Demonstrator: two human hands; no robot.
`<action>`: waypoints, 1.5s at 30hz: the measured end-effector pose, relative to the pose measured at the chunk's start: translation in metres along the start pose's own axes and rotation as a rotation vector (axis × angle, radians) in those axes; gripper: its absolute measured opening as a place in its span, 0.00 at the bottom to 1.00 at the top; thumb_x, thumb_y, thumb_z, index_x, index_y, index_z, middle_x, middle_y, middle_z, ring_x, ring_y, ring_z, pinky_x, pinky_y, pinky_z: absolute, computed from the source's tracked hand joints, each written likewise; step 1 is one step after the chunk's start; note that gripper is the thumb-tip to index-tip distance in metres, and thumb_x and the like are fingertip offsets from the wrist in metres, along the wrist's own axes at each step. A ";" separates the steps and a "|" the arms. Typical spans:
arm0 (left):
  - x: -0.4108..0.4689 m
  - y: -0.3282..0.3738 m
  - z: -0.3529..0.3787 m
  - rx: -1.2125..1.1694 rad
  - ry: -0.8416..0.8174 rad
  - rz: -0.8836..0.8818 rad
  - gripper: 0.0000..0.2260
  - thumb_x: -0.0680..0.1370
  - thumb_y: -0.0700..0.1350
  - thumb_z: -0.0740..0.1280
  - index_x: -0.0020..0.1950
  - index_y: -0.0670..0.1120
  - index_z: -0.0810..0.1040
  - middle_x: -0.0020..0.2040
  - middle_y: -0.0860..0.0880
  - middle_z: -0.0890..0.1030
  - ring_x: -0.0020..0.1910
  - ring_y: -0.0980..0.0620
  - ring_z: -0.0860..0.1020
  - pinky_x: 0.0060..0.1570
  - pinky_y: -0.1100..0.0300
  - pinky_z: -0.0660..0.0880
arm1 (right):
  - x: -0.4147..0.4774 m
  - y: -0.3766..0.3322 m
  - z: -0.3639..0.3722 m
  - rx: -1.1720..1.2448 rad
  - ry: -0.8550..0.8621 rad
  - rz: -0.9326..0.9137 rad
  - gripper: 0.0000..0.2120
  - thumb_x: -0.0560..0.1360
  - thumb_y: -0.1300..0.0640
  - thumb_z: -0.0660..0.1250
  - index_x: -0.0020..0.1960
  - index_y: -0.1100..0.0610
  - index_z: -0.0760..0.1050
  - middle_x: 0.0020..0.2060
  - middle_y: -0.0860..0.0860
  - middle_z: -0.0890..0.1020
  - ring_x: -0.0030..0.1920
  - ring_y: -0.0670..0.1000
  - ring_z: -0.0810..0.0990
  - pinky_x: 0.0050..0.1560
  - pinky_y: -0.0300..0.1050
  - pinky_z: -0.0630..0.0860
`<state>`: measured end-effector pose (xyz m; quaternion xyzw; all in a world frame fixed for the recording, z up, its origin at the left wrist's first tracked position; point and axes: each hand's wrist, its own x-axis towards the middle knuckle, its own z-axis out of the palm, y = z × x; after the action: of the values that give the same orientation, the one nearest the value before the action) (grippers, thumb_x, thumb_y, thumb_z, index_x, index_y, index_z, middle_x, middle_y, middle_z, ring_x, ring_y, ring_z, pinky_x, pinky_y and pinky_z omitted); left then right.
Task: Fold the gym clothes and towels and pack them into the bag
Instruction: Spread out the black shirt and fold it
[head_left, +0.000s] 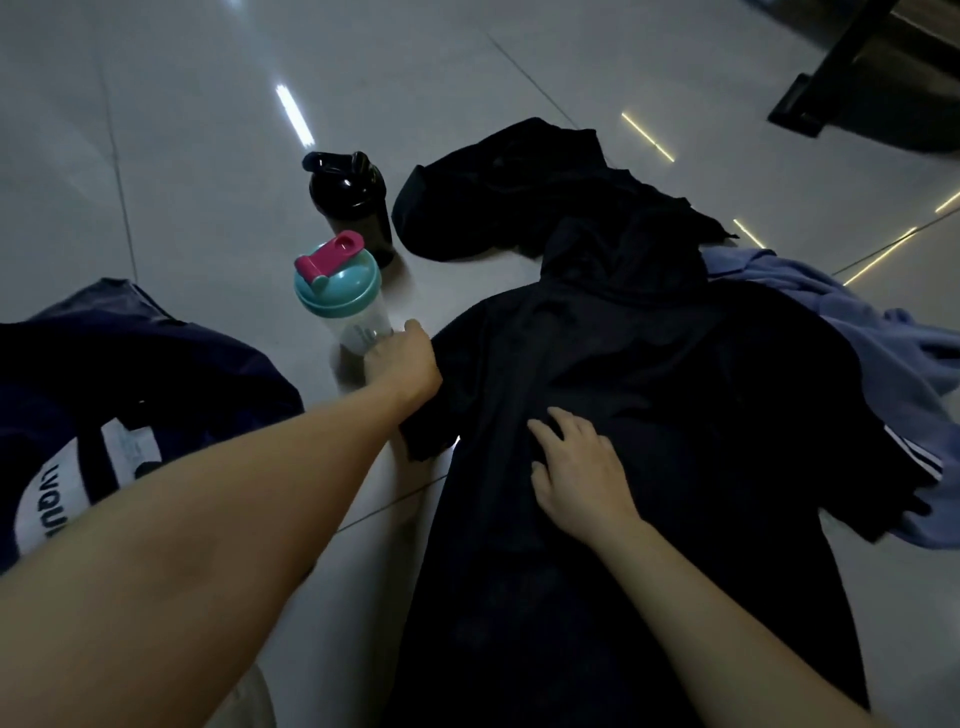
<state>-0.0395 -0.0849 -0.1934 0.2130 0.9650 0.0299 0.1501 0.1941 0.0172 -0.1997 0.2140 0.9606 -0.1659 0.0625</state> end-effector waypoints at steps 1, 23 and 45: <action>0.001 0.003 -0.003 0.020 -0.014 -0.003 0.09 0.77 0.41 0.66 0.56 0.43 0.72 0.57 0.40 0.79 0.57 0.38 0.79 0.45 0.50 0.71 | 0.003 0.001 0.000 0.003 -0.029 -0.004 0.26 0.81 0.52 0.60 0.78 0.52 0.62 0.78 0.54 0.62 0.76 0.55 0.62 0.74 0.54 0.63; -0.007 0.008 -0.104 -0.108 0.151 0.005 0.03 0.75 0.41 0.67 0.48 0.45 0.78 0.44 0.44 0.80 0.43 0.42 0.80 0.42 0.51 0.77 | 0.060 -0.028 -0.020 0.170 -0.290 -0.064 0.28 0.82 0.57 0.57 0.81 0.53 0.58 0.79 0.53 0.61 0.78 0.58 0.59 0.76 0.58 0.59; -0.055 0.043 -0.020 -0.656 -0.345 0.030 0.09 0.78 0.45 0.71 0.44 0.41 0.79 0.38 0.42 0.82 0.35 0.47 0.79 0.37 0.54 0.78 | 0.069 0.041 -0.073 1.230 0.077 0.673 0.12 0.76 0.74 0.60 0.48 0.60 0.78 0.41 0.53 0.83 0.39 0.50 0.80 0.31 0.38 0.75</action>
<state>0.0191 -0.0685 -0.1541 0.1695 0.8613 0.3035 0.3705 0.1464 0.1041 -0.1567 0.5019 0.5754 -0.6433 -0.0563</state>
